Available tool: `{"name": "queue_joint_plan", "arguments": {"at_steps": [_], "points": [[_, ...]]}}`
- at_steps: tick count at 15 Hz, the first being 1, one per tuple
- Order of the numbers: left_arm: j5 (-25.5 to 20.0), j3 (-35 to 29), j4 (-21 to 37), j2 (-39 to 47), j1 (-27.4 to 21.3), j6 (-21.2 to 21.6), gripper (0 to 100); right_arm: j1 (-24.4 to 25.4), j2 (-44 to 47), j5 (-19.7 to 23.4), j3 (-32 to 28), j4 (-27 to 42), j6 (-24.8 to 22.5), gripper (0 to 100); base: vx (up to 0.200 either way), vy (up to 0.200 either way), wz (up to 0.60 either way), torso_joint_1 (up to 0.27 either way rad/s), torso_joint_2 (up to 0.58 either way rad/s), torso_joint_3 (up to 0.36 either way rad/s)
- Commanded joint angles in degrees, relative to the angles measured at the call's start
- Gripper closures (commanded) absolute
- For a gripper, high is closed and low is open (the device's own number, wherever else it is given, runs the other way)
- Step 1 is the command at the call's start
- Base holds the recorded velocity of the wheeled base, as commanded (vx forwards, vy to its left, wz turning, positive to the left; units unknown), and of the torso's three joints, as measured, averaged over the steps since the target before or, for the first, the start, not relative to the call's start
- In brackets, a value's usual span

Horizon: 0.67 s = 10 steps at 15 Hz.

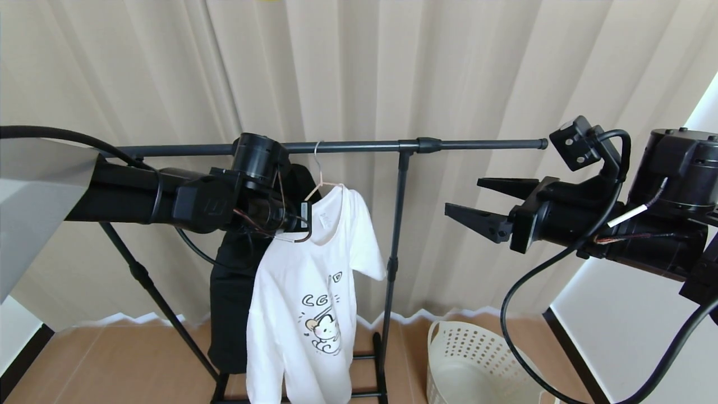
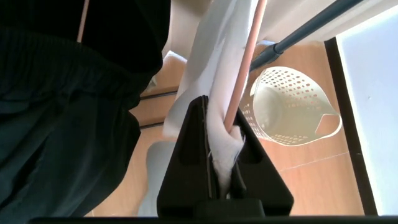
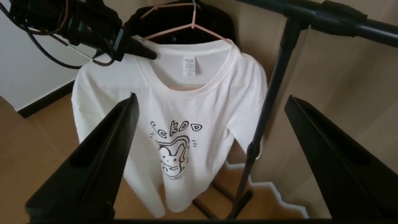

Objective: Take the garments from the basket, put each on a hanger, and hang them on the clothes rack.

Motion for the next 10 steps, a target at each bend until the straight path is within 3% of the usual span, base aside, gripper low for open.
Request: {"name": "queue_joint_plan", "arguments": {"at_steps": [1, 7, 10], "points": [[0.0, 0.0, 0.0, 0.0, 0.0, 0.0, 0, 0.0, 0.2, 0.0, 0.0, 0.0, 0.0, 0, 0.000, 0.000, 0.00, 0.000, 0.00, 0.000], [0.0, 0.5, 0.2, -1.4, 0.0, -0.1, 0, 0.0, 0.2, 0.0, 0.0, 0.0, -0.1, 0, 0.000, 0.000, 0.00, 0.000, 0.00, 0.000], [0.0, 5.5, 1.4, -10.1, 0.0, 0.2, 0, 0.1, -1.5, -1.1, 0.4, -0.2, 0.0, 0, 0.000, 0.000, 0.00, 0.000, 0.00, 0.000]]}}
